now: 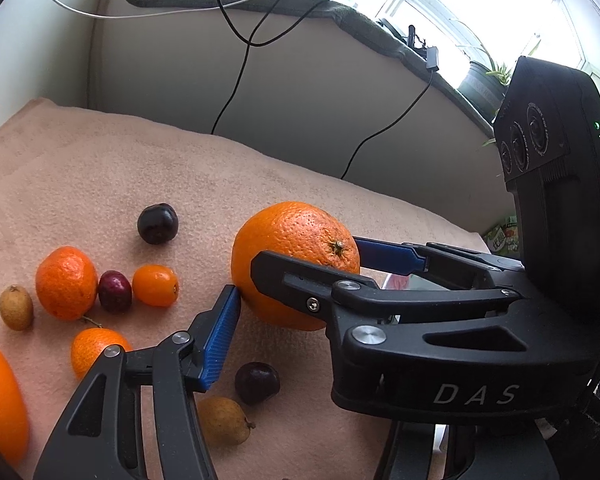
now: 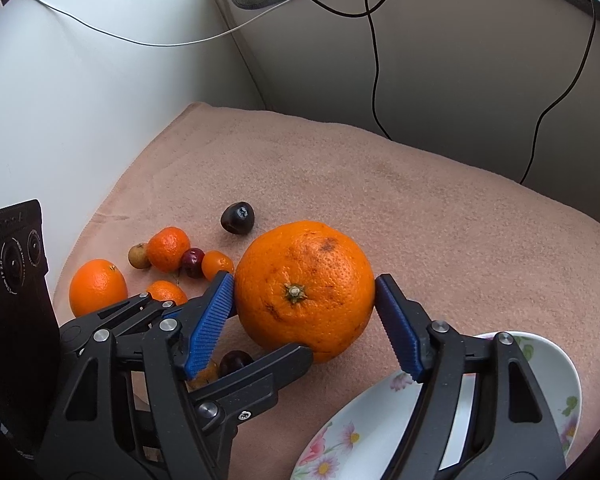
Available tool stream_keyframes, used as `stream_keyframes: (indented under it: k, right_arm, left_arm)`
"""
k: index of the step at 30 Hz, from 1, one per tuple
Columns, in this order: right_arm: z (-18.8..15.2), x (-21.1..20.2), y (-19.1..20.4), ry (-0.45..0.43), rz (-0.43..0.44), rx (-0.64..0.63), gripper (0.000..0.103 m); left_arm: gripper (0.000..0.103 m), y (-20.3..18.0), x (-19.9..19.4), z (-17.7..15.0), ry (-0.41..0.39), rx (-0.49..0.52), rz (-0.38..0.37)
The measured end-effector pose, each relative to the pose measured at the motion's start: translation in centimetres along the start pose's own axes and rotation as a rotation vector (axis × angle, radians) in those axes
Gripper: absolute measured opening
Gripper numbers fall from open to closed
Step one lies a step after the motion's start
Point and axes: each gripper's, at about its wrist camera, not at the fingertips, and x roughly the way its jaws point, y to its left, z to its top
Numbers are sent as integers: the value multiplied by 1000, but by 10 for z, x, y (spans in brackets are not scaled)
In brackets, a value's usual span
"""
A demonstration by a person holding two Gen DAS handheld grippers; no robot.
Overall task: Organize fruits
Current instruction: 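Close the right gripper on the round orange and lift it, then carry the orange over the white floral plate and lower it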
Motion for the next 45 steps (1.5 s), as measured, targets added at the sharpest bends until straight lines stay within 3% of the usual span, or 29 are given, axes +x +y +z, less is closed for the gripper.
stream_keyframes:
  k: [19, 31, 45]
  right_arm:
    - [-30, -66, -12, -86, -33, 39, 75]
    - [-71, -102, -47, -85, -98, 108, 75]
    - [-96, -104, -85, -55, -157, 170, 75]
  left_arm:
    - [56, -50, -28, -15, -43, 84, -46]
    - [56, -97, -13, -38, 22, 142, -123]
    - [56, -124, 18, -51, 103, 159, -167]
